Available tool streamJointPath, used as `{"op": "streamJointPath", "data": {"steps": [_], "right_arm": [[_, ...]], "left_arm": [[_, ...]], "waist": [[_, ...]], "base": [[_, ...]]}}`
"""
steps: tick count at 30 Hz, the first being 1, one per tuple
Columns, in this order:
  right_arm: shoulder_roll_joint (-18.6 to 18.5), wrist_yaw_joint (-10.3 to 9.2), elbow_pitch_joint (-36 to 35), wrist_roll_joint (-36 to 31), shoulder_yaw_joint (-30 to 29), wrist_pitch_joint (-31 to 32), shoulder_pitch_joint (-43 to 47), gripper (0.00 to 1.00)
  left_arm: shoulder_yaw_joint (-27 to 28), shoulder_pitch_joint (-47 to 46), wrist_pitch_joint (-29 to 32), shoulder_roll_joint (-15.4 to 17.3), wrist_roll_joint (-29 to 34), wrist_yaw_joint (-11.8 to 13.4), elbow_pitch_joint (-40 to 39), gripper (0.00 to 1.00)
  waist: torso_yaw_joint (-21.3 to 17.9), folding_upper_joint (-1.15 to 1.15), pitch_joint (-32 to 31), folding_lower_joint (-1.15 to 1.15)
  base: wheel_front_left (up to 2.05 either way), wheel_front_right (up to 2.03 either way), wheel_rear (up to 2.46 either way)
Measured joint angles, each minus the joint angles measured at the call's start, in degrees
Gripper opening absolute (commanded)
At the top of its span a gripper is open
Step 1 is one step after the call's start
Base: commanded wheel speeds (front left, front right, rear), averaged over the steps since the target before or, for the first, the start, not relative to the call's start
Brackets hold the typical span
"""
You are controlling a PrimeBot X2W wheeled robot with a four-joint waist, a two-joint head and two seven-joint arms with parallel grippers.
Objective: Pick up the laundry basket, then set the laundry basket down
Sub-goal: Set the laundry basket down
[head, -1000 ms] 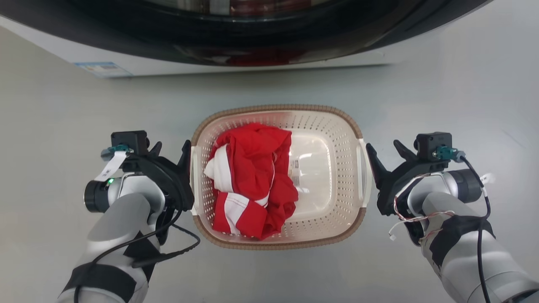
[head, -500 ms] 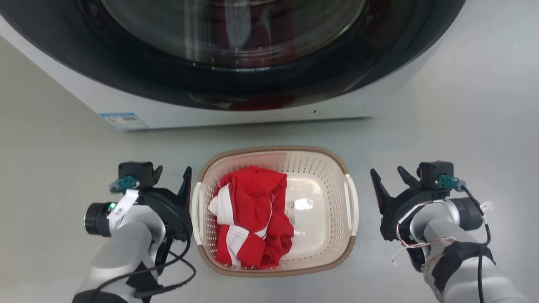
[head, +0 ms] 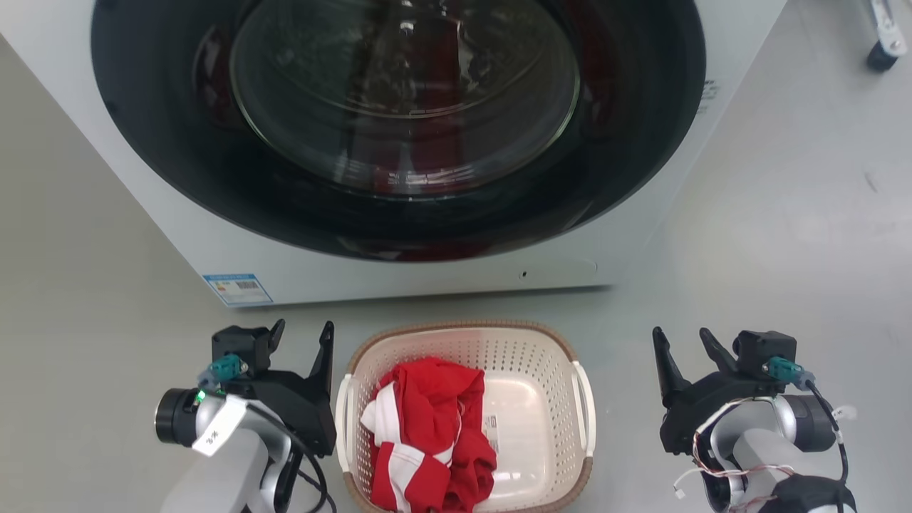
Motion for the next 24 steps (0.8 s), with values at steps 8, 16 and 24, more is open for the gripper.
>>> {"op": "streamJointPath", "data": {"steps": [8,16,24], "right_arm": [[-1.72,-2.99,-12.04,-3.65,-2.1,0.0,6.78,1.0],[-3.53,-4.77,-24.66,-7.38,-4.83,-0.01,14.66,1.0],[-4.24,-5.55,-35.1,-10.89,-7.39,-0.01,22.69,1.0]], "left_arm": [[1.36,7.72,0.0,2.5,4.15,4.05,-13.41,1.0],[2.76,16.19,-0.01,3.99,7.06,6.48,-27.92,1.0],[4.07,24.57,-0.01,5.38,8.95,8.01,-38.66,1.0]], "waist": [[0.12,0.0,-4.75,0.01],[0.03,0.0,-8.26,0.01],[0.05,0.0,-10.74,0.01]], "base": [[0.0,0.0,0.0],[0.0,0.0,0.0],[0.0,0.0,0.0]]}}
